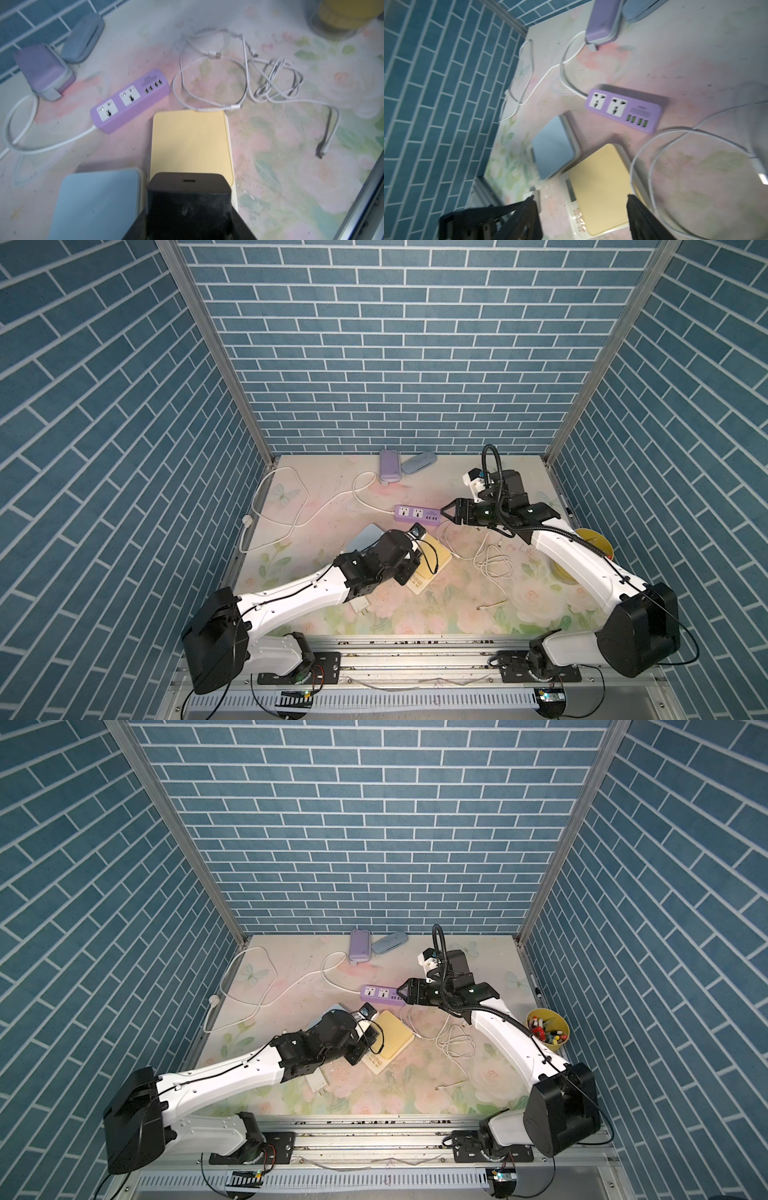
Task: Charge the electronic scale
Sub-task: Pick up the plug from the center of the board.
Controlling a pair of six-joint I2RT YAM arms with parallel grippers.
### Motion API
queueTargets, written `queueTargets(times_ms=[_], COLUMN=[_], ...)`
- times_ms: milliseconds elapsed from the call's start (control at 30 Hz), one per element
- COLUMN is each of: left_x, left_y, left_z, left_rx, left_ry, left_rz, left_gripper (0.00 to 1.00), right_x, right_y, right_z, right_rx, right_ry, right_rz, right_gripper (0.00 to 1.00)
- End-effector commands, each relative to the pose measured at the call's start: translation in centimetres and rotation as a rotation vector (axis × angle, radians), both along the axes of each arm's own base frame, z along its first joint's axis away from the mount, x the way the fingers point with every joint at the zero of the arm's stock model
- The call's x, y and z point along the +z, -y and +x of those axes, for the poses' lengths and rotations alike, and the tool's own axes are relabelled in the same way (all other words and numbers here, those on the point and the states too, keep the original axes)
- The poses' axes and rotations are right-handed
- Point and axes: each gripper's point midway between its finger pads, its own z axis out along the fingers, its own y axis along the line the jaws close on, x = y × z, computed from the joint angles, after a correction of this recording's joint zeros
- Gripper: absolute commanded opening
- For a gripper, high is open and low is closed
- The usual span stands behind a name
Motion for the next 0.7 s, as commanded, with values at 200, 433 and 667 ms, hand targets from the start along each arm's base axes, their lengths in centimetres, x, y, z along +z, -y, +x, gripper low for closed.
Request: queueTargets(times_ms=[200,433,667], left_x=[4.8,5.4,5.5], left_y=[4.3,4.1,3.0], left_z=[2.1,1.8,1.8], left_rx=[-0.172,-0.178,-0.152], left_ry=[0.135,0.154,0.180], left_rz=[-0.158,-0.181,-0.148], left_gripper=[0.23,0.24,0.26], right_x=[1.4,-1.3,-0.7], right_y=[-2.7,-3.4,-5.5], right_z=[-5.7,-5.8,-7.2], right_rx=[0.197,0.202,0.332], right_ry=[-0.130,-0.210,-0.240], right_rz=[0.129,0.108,0.136], right_gripper=[0.84,0.76,0.43])
